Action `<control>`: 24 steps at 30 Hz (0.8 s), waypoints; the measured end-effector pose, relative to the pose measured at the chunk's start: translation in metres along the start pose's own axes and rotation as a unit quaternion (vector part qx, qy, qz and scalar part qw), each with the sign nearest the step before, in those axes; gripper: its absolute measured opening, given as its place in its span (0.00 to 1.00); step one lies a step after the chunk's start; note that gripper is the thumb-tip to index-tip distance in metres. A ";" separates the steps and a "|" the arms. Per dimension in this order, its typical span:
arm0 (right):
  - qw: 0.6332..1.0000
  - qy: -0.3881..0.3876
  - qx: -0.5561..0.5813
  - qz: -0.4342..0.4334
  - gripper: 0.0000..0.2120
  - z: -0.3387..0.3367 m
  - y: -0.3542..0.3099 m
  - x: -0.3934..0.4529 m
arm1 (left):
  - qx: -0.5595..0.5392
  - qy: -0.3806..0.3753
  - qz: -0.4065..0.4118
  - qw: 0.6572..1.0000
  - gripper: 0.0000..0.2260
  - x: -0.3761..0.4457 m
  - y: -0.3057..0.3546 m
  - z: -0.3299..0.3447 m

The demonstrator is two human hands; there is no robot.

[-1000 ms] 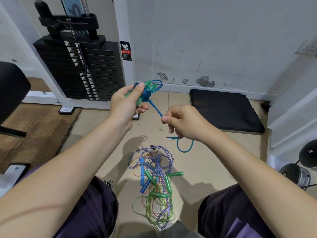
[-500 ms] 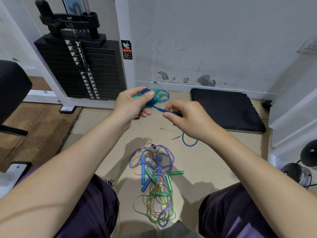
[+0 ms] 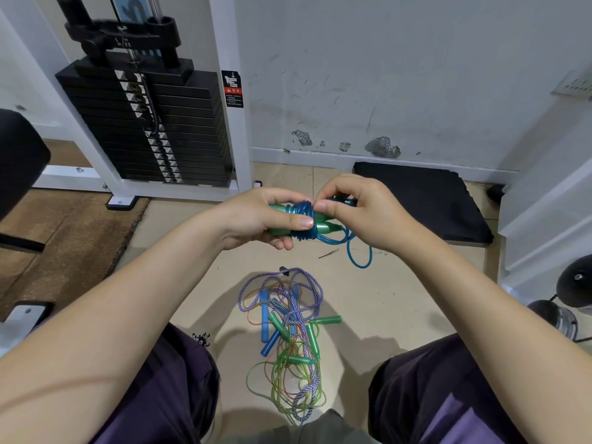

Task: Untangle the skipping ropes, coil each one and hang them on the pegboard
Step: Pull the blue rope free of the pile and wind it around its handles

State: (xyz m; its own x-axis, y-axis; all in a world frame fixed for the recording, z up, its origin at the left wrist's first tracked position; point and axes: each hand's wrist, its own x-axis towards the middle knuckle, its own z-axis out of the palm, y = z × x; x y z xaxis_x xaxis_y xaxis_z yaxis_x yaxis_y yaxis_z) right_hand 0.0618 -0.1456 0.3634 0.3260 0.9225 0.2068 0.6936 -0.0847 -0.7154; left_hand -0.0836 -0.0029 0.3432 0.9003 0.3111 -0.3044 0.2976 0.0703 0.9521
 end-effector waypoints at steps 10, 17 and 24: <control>0.988 -0.056 0.130 0.061 0.15 0.002 0.007 -0.002 | 0.084 -0.010 0.017 0.996 0.17 -0.006 -0.001 0.008; 0.990 -0.041 0.119 0.059 0.11 0.003 0.009 -0.001 | 0.151 0.003 0.070 0.986 0.13 -0.005 -0.003 0.009; 0.977 -0.023 0.200 0.064 0.06 0.000 0.010 0.000 | 0.070 0.013 0.137 0.988 0.27 -0.005 -0.001 0.003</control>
State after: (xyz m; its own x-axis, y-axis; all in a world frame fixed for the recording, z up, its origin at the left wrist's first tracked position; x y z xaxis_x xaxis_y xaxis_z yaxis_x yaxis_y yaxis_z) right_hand 0.0682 -0.1462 0.3563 0.3577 0.9309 0.0743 0.3398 -0.0556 -0.9389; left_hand -0.0875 -0.0079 0.3436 0.9450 0.3255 -0.0337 0.0869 -0.1505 0.9848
